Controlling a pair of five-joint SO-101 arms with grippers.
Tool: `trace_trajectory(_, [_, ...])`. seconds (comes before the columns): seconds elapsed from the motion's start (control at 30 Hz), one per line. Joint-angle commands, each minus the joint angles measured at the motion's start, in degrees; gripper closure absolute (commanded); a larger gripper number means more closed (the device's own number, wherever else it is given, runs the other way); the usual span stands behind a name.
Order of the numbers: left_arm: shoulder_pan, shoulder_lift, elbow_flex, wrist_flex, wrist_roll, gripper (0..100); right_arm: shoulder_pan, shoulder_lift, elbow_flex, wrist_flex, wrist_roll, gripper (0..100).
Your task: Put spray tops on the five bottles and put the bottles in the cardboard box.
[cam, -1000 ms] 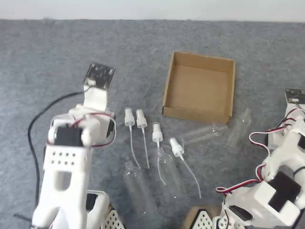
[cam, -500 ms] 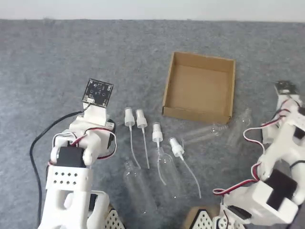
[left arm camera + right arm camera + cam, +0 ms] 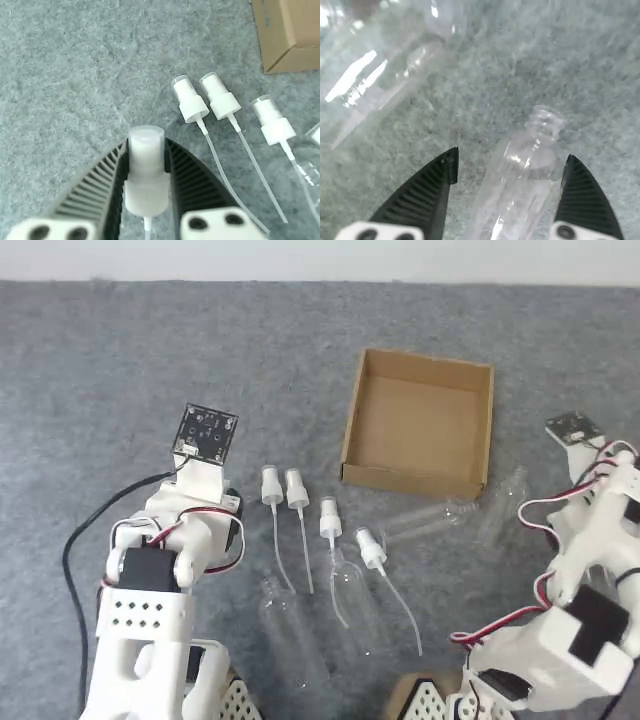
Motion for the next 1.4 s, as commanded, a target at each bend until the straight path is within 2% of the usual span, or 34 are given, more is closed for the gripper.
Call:
trace_trajectory(0.0, [-0.18,-1.49,-0.31,-1.41,0.35,99,3.30,3.56,-6.59,0.31,1.41,72.8])
trace_trajectory(0.23, [-0.09,-1.41,-0.31,-1.41,0.35,99,5.05,10.07,-10.55,0.57,1.32,73.9])
trace_trajectory(0.47, [-0.09,-1.41,-0.31,-1.41,0.35,99,5.05,10.33,-11.87,0.84,1.49,99.7])
trace_trajectory(0.57, [-0.09,-1.41,-0.31,-1.41,0.35,99,4.97,8.84,-15.21,4.35,1.14,98.0])
trace_trajectory(0.67, [-0.09,-1.41,-0.31,-1.41,0.35,99,3.74,4.88,-19.87,12.35,-1.85,99.3])
trace_trajectory(0.83, [-0.09,-1.49,-0.31,-1.41,0.35,99,2.77,-6.37,-24.09,17.89,-9.49,99.2])
trace_trajectory(1.0, [-0.09,-1.49,-0.31,-1.41,0.35,99,2.95,-20.62,-22.33,19.38,-10.37,99.2])
trace_trajectory(1.17, [-0.09,-1.49,-0.31,-1.41,0.35,99,2.77,-37.76,-10.64,17.54,-10.37,99.2])
trace_trajectory(1.37, [-0.09,-1.41,-0.31,-1.41,0.35,99,2.86,-57.80,7.12,9.19,-10.55,99.2])
